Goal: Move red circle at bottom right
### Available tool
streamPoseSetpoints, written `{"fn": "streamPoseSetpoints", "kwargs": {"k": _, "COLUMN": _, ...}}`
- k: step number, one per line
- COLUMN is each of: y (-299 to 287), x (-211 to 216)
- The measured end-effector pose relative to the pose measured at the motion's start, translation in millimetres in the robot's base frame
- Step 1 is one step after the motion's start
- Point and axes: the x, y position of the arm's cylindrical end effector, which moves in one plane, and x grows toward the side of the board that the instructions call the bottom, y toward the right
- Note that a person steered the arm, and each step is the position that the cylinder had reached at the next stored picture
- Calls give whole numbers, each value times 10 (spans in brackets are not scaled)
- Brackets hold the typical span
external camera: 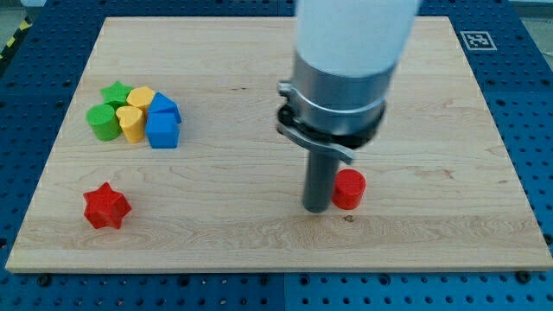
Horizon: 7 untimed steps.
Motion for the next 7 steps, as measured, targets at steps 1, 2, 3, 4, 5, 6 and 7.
{"fn": "streamPoseSetpoints", "kwargs": {"k": 1, "y": 125, "x": -146}}
{"fn": "streamPoseSetpoints", "kwargs": {"k": 2, "y": 472, "x": 67}}
{"fn": "streamPoseSetpoints", "kwargs": {"k": 3, "y": 816, "x": 127}}
{"fn": "streamPoseSetpoints", "kwargs": {"k": 4, "y": 830, "x": -155}}
{"fn": "streamPoseSetpoints", "kwargs": {"k": 5, "y": 959, "x": -209}}
{"fn": "streamPoseSetpoints", "kwargs": {"k": 6, "y": 1266, "x": -60}}
{"fn": "streamPoseSetpoints", "kwargs": {"k": 7, "y": 1127, "x": -26}}
